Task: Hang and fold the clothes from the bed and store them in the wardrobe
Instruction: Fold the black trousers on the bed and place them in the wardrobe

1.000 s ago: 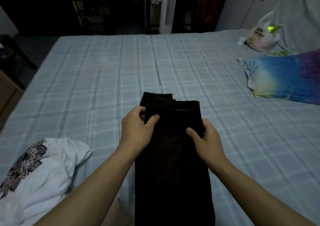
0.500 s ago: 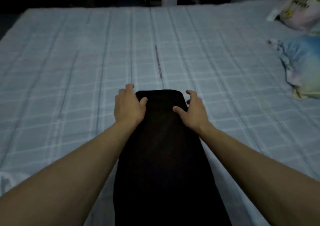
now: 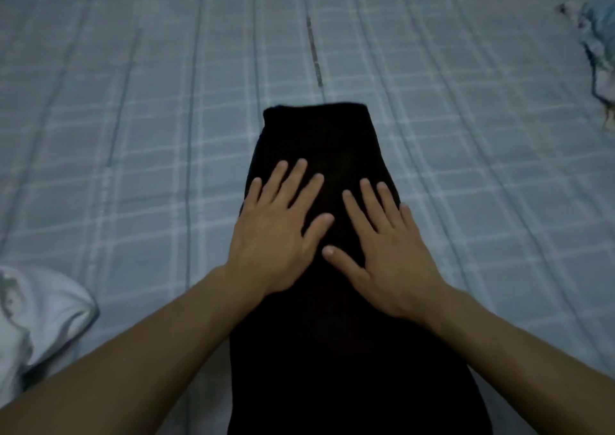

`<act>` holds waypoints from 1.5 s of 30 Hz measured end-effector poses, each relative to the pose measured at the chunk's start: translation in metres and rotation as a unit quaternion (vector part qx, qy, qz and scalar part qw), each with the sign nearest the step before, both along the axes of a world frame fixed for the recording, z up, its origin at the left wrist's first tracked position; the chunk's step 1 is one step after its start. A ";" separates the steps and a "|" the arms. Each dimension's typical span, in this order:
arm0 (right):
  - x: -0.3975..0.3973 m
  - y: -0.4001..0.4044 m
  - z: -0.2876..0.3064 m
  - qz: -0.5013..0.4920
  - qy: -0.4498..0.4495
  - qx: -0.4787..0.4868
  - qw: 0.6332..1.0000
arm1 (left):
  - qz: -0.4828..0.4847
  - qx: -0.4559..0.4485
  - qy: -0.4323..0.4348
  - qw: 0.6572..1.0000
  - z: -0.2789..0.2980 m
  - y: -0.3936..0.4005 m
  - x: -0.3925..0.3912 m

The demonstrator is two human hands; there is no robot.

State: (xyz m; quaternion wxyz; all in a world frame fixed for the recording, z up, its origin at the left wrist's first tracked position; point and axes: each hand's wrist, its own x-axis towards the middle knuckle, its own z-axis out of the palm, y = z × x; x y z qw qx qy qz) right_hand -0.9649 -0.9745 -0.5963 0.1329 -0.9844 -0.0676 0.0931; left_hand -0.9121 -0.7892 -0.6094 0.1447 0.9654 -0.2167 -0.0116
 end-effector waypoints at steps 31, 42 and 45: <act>-0.218 -0.002 -0.002 0.028 -0.034 -0.074 0.996 | -0.140 0.093 -0.082 0.982 0.005 0.051 -0.242; -0.252 0.001 0.053 0.034 -0.055 -0.027 0.998 | -0.091 0.052 -0.110 0.988 0.060 0.037 -0.288; -0.306 -0.006 0.056 0.061 -0.028 -0.034 0.997 | -0.105 0.053 -0.082 0.990 0.067 0.035 -0.346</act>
